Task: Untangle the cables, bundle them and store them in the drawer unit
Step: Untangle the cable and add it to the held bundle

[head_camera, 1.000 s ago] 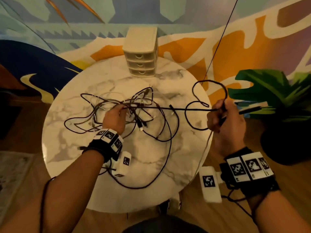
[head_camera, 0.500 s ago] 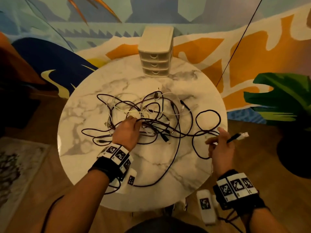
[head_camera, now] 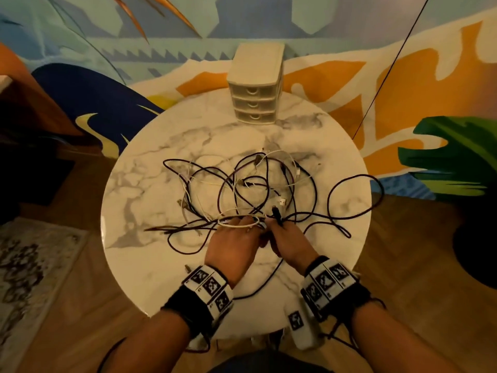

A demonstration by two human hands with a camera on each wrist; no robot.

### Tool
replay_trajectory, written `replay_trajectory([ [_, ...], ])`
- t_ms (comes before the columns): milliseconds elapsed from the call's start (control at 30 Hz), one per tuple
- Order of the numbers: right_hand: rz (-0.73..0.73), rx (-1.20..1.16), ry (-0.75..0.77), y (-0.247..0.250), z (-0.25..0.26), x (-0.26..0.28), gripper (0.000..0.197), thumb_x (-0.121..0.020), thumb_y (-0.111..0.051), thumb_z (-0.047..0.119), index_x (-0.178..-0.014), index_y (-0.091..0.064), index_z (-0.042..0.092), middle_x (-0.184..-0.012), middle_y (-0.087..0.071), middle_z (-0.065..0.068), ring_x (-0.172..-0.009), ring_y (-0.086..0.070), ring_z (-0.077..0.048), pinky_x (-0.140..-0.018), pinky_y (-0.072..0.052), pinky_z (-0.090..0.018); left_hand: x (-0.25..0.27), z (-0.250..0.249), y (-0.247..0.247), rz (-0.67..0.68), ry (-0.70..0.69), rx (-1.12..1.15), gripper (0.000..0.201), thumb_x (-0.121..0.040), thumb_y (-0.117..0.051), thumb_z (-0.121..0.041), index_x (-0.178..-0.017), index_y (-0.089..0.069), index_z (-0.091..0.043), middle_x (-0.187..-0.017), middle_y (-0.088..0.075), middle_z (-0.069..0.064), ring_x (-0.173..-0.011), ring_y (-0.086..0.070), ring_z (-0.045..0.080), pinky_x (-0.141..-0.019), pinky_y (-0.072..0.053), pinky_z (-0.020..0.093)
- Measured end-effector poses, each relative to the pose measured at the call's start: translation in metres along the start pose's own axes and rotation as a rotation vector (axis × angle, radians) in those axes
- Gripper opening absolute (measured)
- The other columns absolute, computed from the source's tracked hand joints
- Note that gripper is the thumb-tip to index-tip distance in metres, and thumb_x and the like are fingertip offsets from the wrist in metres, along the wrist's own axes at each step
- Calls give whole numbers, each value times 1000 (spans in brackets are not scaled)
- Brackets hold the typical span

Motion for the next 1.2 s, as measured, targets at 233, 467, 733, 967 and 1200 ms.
replay_trajectory([
  [233, -9, 42, 81, 8, 9, 17, 57, -100, -38, 33, -47, -44, 15, -43, -44, 5, -41, -39, -3, -52, -31, -18, 2, 45, -34, 116, 37, -126, 35, -79, -38, -29, -91, -69, -20, -105, -70, 0, -89, -66, 22, -67, -55, 31],
  [467, -115, -237, 164, 48, 59, 38, 52, -98, -43, 31, -49, -36, 14, -43, -32, 3, -40, -27, -10, -43, -26, -20, -3, 64, -44, 120, 165, -39, 35, -80, -39, -31, -87, -71, -18, -90, -71, -1, -80, -67, 24, -58, -55, 31],
  [733, -304, -529, 264, 97, 67, 56, 57, -100, -37, 29, -44, -33, 24, -40, -25, 5, -38, -19, -14, -43, -18, -27, -7, 81, -36, 55, 237, -18, 17, -78, -57, -25, -85, -69, -15, -84, -71, 2, -73, -66, 27, -56, -52, 31],
  [967, -291, -473, 248, 54, 37, 51, 65, -89, -24, 64, -67, -65, 19, -41, -32, 1, -39, -25, -14, -43, -22, -27, -8, 60, -4, -177, 152, -19, 20, -80, -51, -22, -84, -69, -14, -86, -69, 0, -79, -62, 26, -56, -51, 31],
  [1200, -42, -87, -114, -14, -39, -14, 61, -95, -40, 51, -53, -65, 14, -45, -47, -9, -39, -41, -12, -52, -35, -29, 12, 41, -39, 6, 70, -83, 12, -76, -59, -19, -82, -69, -17, -90, -63, 1, -79, -60, 24, -58, -50, 31],
])
Point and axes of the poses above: each hand's wrist, its own x-axis away from the middle knuckle, its own y-axis out of the back of the hand, z = x × y, the point moved 8 cm from there along -x, towards the middle knuckle
